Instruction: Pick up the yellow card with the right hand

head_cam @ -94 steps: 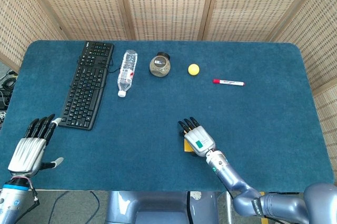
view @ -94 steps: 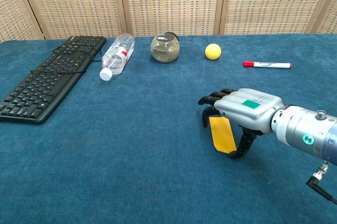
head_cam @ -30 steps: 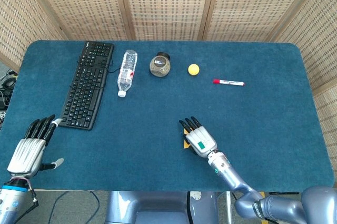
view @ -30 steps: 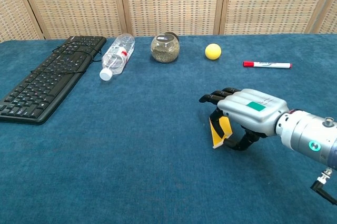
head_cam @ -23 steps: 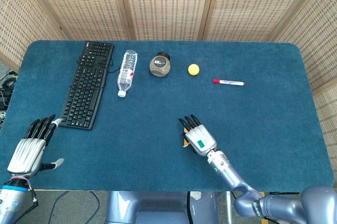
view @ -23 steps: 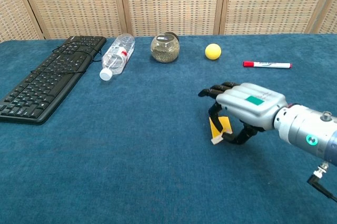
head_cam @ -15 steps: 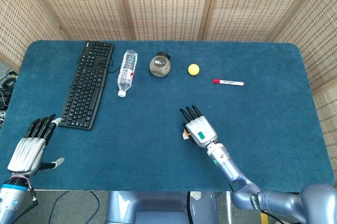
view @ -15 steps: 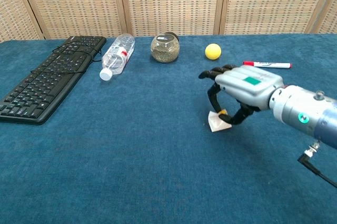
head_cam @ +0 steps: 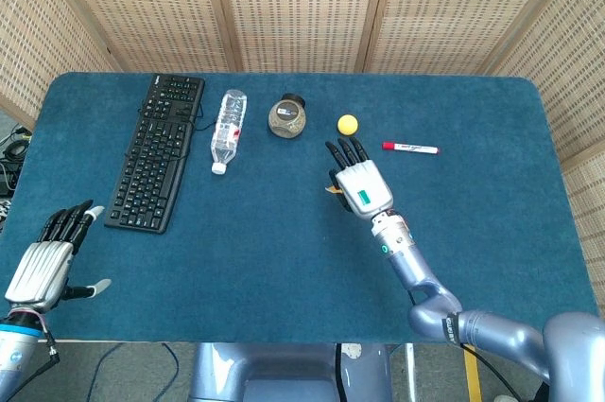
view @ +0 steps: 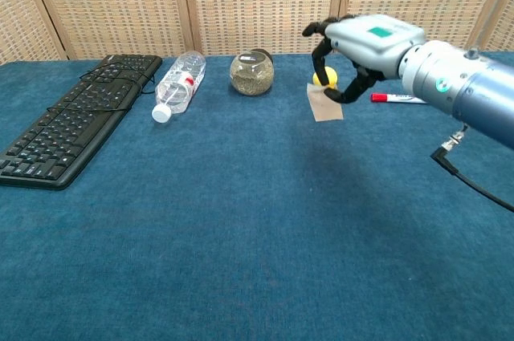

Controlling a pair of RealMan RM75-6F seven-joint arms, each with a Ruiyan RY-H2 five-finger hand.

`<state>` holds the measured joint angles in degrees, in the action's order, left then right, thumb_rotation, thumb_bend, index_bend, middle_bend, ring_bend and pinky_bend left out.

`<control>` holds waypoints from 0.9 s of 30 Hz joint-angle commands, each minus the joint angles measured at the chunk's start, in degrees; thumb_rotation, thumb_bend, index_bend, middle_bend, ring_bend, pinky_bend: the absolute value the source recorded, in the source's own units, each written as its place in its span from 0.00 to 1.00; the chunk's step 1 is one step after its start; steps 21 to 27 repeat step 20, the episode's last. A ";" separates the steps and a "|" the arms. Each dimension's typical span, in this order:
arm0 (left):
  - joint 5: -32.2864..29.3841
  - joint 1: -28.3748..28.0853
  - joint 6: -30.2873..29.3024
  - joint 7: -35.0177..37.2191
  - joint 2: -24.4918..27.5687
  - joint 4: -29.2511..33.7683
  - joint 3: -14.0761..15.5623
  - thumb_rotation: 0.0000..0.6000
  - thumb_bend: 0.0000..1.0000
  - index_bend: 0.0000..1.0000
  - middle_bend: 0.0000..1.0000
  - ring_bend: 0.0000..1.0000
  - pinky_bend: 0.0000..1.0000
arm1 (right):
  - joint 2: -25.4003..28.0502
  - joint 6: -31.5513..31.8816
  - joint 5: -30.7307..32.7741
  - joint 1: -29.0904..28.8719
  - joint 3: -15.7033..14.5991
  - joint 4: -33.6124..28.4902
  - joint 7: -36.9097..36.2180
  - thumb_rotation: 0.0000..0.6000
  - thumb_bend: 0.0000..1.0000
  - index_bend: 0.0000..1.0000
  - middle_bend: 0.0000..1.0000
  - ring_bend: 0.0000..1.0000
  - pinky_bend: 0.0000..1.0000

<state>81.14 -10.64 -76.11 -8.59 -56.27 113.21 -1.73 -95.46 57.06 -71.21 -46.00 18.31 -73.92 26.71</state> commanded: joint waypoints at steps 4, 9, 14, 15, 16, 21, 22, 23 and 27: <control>1.87 -0.02 0.44 1.08 0.71 0.24 0.83 1.00 0.00 0.00 0.00 0.00 0.00 | 3.56 -5.90 10.96 1.95 4.94 -15.31 -14.43 1.00 0.47 0.68 0.08 0.00 0.00; 3.98 0.33 0.06 0.87 0.87 0.61 1.77 1.00 0.00 0.00 0.00 0.00 0.00 | 9.66 -15.28 17.84 3.35 5.71 -26.29 -23.99 1.00 0.47 0.67 0.08 0.00 0.00; 5.69 0.90 -1.08 0.67 1.01 1.03 2.29 1.00 0.00 0.00 0.00 0.00 0.00 | 13.97 -20.66 22.61 3.30 5.45 -31.98 -28.75 1.00 0.48 0.67 0.09 0.00 0.00; 5.90 0.96 -1.19 0.67 1.03 1.05 2.38 1.00 0.00 0.00 0.00 0.00 0.00 | 14.23 -20.90 22.83 3.32 5.39 -32.41 -29.06 1.00 0.48 0.67 0.09 0.00 0.00; 6.18 1.13 -1.41 0.75 1.08 1.06 2.53 1.00 0.00 0.00 0.00 0.00 0.00 | 14.69 -21.35 23.24 3.40 5.25 -33.30 -29.75 1.00 0.48 0.67 0.09 0.00 0.00; 6.96 1.58 -2.07 0.79 1.16 1.00 2.88 1.00 0.00 0.00 0.00 0.00 0.00 | 16.22 -22.52 24.02 3.28 3.87 -35.53 -30.98 1.00 0.49 0.67 0.09 0.00 0.00; 6.96 1.58 -2.07 0.79 1.16 1.00 2.88 1.00 0.00 0.00 0.00 0.00 0.00 | 16.22 -22.52 24.02 3.28 3.87 -35.53 -30.98 1.00 0.49 0.67 0.09 0.00 0.00; 6.96 1.58 -2.07 0.79 1.16 1.00 2.88 1.00 0.00 0.00 0.00 0.00 0.00 | 16.22 -22.52 24.02 3.28 3.87 -35.53 -30.98 1.00 0.49 0.67 0.09 0.00 0.00; 6.96 1.58 -2.07 0.79 1.16 1.00 2.88 1.00 0.00 0.00 0.00 0.00 0.00 | 16.22 -22.52 24.02 3.28 3.87 -35.53 -30.98 1.00 0.49 0.67 0.09 0.00 0.00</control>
